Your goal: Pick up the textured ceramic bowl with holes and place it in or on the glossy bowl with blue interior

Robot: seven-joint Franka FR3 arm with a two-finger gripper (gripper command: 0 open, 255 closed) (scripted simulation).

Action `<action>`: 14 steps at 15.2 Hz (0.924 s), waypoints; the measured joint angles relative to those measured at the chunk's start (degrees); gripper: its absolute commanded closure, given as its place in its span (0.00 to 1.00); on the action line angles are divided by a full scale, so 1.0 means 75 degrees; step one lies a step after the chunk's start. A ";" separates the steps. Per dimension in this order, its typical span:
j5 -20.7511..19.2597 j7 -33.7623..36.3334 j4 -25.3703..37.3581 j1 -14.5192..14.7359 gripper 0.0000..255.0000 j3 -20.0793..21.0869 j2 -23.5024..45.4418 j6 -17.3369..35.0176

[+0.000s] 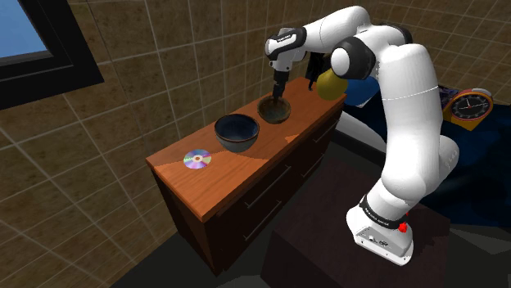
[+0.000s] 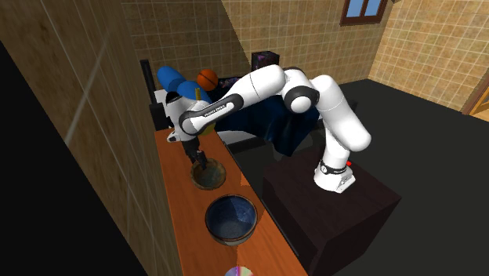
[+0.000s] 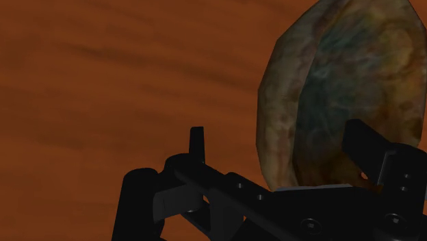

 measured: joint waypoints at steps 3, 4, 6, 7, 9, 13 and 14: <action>0.0000 0.0000 0.0000 0.0000 1.00 0.0000 0.0000 0.0000; 0.0000 0.0000 0.0001 0.0000 1.00 0.0000 -0.0002 -0.0001; 0.0001 0.0000 0.0001 0.0001 1.00 0.0000 -0.0003 -0.0001; 0.0001 0.0000 0.0001 0.0001 1.00 0.0001 -0.0003 -0.0001; 0.0002 0.0000 -0.0002 0.0002 1.00 0.0001 -0.0006 0.0001; -0.0014 0.0015 0.0027 0.0003 1.00 -0.0008 -0.0047 -0.0076; -0.0026 0.0022 0.0080 -0.0004 1.00 -0.0016 -0.0074 -0.0155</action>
